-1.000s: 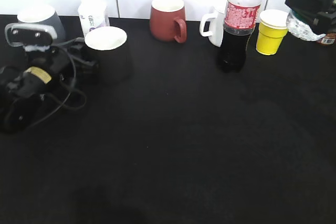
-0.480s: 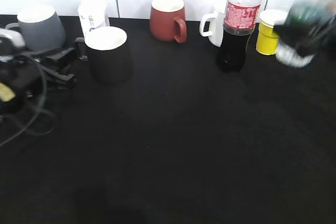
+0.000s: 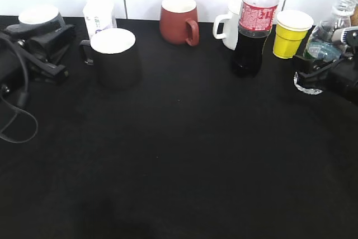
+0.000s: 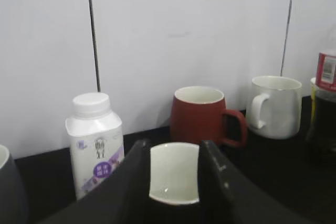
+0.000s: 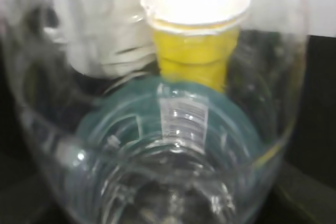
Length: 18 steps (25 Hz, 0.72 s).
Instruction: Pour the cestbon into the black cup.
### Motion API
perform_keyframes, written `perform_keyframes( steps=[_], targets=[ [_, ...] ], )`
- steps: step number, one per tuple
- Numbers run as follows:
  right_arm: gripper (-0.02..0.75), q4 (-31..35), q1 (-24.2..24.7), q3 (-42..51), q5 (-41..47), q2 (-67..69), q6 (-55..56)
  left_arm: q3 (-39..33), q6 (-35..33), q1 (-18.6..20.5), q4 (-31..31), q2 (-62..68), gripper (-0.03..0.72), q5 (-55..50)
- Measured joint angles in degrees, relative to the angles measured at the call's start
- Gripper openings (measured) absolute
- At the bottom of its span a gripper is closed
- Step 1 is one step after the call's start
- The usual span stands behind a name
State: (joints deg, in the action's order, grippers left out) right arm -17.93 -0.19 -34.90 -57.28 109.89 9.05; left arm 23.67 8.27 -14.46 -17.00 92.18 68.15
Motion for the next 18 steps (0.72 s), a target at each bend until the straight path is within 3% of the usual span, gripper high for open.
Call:
perform_keyframes(
  steps=[5, 6, 8, 10, 16, 18],
  targets=[
    [0.489, 1.47, 0.00, 0.00, -2.57, 2.54, -0.59, 0.00, 0.00, 0.00, -1.36, -0.73, 0.240, -0.87],
    [0.508, 1.47, 0.00, 0.00, -2.51, 2.54, -0.59, 0.00, 0.00, 0.00, -1.42, -1.40, 0.240, -0.99],
    [0.638, 0.84, 0.00, 1.32, -2.40, 2.34, 0.37, 0.00, 0.00, 0.00, -1.68, -2.55, 0.240, -2.69],
    [0.668, 0.79, 0.00, 3.49, -1.96, 0.05, 0.70, 0.00, 0.00, 0.00, -1.94, -3.96, 0.240, -6.00],
    [0.668, 4.44, 0.00, 14.89, 3.09, -10.35, 0.81, 0.00, 6.39, 0.00, -3.87, -8.95, 0.241, -21.29],
    [0.661, 4.48, 0.00, 16.03, 11.11, -17.40, 0.87, 0.00, 10.36, 0.00, -3.99, -12.92, 0.241, -32.17]
  ],
)
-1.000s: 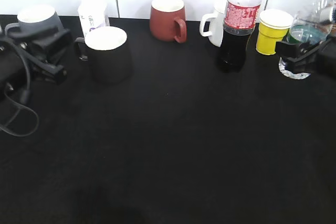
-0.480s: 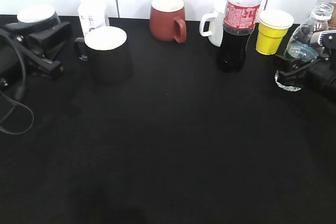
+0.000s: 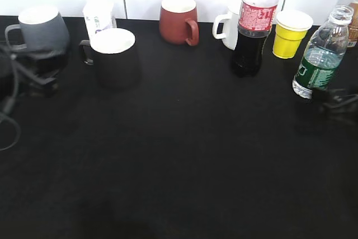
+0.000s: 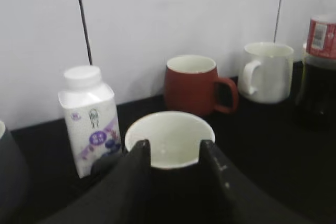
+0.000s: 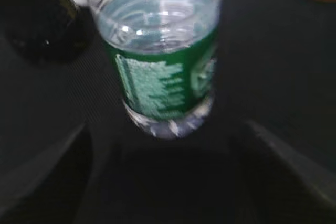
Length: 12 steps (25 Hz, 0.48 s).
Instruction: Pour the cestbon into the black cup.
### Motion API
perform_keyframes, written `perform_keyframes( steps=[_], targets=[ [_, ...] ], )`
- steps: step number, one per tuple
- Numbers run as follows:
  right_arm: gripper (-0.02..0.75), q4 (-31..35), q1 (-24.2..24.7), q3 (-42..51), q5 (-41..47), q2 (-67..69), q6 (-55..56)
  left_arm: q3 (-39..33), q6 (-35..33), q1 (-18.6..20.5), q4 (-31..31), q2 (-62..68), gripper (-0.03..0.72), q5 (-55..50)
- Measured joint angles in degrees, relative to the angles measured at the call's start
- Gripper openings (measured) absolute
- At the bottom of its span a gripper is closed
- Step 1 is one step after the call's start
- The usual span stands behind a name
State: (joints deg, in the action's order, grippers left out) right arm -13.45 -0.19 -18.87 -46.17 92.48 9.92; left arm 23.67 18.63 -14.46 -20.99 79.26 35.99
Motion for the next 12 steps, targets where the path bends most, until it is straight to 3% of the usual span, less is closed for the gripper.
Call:
perform_keyframes(
  steps=[3, 6, 9, 12],
  targets=[
    [0.649, -0.72, 0.00, -3.60, 24.41, -12.23, 0.00, 2.03, 3.91, -1.09, 0.05, -6.33, 0.241, -19.94],
    [0.619, 2.68, -0.38, -11.41, 49.12, -21.52, 0.17, 10.43, 5.80, -7.48, 4.75, -13.08, 0.241, -48.50],
    [0.597, 4.57, -7.86, -17.76, 61.15, -31.68, -1.12, 14.56, 5.90, -13.03, 5.49, -26.41, 0.241, -64.74],
    [0.596, 7.20, -14.78, -18.08, 71.79, -44.20, -1.57, 14.80, 4.54, -14.46, 7.36, -43.06, 0.242, -76.72]
  ],
)
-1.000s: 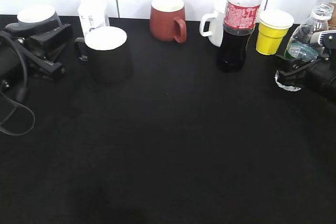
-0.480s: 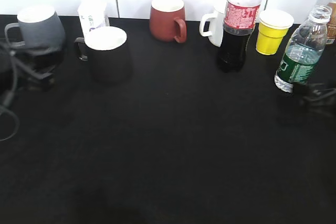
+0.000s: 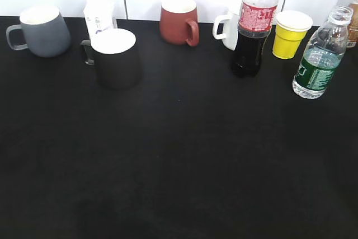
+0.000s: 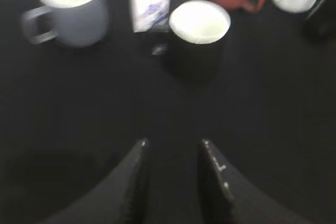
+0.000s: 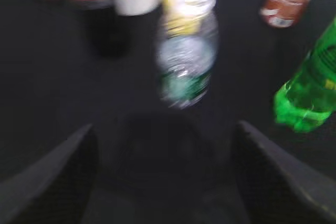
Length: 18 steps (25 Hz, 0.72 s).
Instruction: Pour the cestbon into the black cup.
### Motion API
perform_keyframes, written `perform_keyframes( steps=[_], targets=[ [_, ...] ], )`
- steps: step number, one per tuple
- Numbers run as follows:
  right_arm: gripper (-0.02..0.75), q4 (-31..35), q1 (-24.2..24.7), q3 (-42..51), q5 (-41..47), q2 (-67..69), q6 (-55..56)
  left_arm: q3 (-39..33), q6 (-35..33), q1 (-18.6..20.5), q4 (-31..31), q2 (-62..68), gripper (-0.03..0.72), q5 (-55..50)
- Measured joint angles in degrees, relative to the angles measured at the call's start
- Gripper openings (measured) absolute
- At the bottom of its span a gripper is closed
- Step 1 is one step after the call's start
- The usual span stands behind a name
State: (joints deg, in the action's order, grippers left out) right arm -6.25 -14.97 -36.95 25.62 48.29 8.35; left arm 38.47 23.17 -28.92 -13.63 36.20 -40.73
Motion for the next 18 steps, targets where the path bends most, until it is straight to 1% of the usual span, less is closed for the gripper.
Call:
perform_keyframes(
  steps=[2, 4, 6, 8, 9, 11, 18],
  targets=[
    [0.596, 1.25, -1.75, -0.04, 7.48, -11.96, -0.25, 0.03, -6.21, 0.00, 1.64, -7.54, 0.243, -6.09],
    [0.596, 4.39, -1.81, -0.04, 17.23, -24.06, -3.38, 0.03, -12.69, 0.00, 6.99, -13.66, 0.243, -9.95],
    [0.596, 5.18, -1.81, -0.04, 27.92, -35.11, -4.40, -1.89, -14.46, 0.00, 10.17, -19.24, 0.243, -14.45],
    [0.596, 5.29, -1.81, 0.99, 34.36, -44.03, -4.53, -4.42, -14.73, 0.00, 10.54, -25.51, 0.243, -18.02],
    [0.596, 5.34, -1.81, 2.57, 35.88, -46.87, -4.53, -5.65, -15.03, 0.00, 10.54, -28.48, 0.243, -18.07],
    [0.596, 5.17, -1.81, 7.38, 35.47, -48.60, -4.53, -7.45, -16.53, 0.00, 10.54, -32.15, 0.243, -18.69],
    [0.596, 4.13, -1.85, 8.08, 34.23, -48.60, -3.70, -8.78, -17.49, -0.11, 10.54, -32.64, 0.243, -20.01]
  ],
)
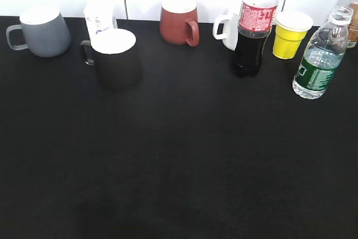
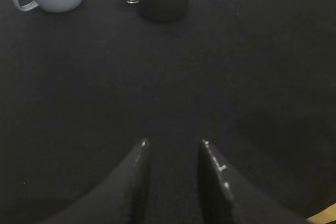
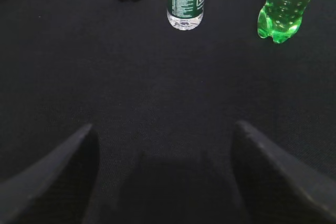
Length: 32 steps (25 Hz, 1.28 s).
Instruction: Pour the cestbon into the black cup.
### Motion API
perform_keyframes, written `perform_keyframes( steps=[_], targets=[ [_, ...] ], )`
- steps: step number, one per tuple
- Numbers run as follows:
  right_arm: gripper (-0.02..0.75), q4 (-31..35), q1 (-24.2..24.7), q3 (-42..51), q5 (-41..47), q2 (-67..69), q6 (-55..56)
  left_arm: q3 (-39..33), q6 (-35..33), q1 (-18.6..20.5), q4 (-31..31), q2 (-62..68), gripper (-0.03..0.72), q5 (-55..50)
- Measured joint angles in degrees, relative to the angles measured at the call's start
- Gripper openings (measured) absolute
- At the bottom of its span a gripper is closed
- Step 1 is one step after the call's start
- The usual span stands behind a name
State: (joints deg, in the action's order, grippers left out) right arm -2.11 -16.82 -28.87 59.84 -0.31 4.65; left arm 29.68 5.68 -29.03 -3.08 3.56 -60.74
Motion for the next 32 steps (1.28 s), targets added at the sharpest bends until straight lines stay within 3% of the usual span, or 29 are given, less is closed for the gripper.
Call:
perform_keyframes(
  steps=[5, 7, 14, 16, 32],
  targets=[
    [0.596, 0.00, 0.00, 0.00, -0.11, -0.07, 0.04, 0.00, 0.00, 0.00, 0.00, 0.00, 0.243, 0.00],
    [0.596, 0.00, 0.86, 0.00, -0.11, -0.18, 0.04, 0.00, 0.00, 1.65, 0.00, 0.00, 0.243, 0.00],
    [0.595, 0.00, 17.19, 0.00, -0.11, -0.25, 0.04, 0.00, 0.00, 26.38, 0.00, -3.93, 0.244, -0.06],
    [0.595, 0.00, 18.66, 0.00, -0.11, -0.25, 0.06, 0.00, 0.00, 31.00, 0.00, -3.98, 0.244, -0.06],
    [0.595, 0.00, 18.72, 0.00, -0.11, -0.25, 0.06, -0.06, 0.00, 31.34, 0.04, -3.98, 0.244, -0.06]
  ],
)
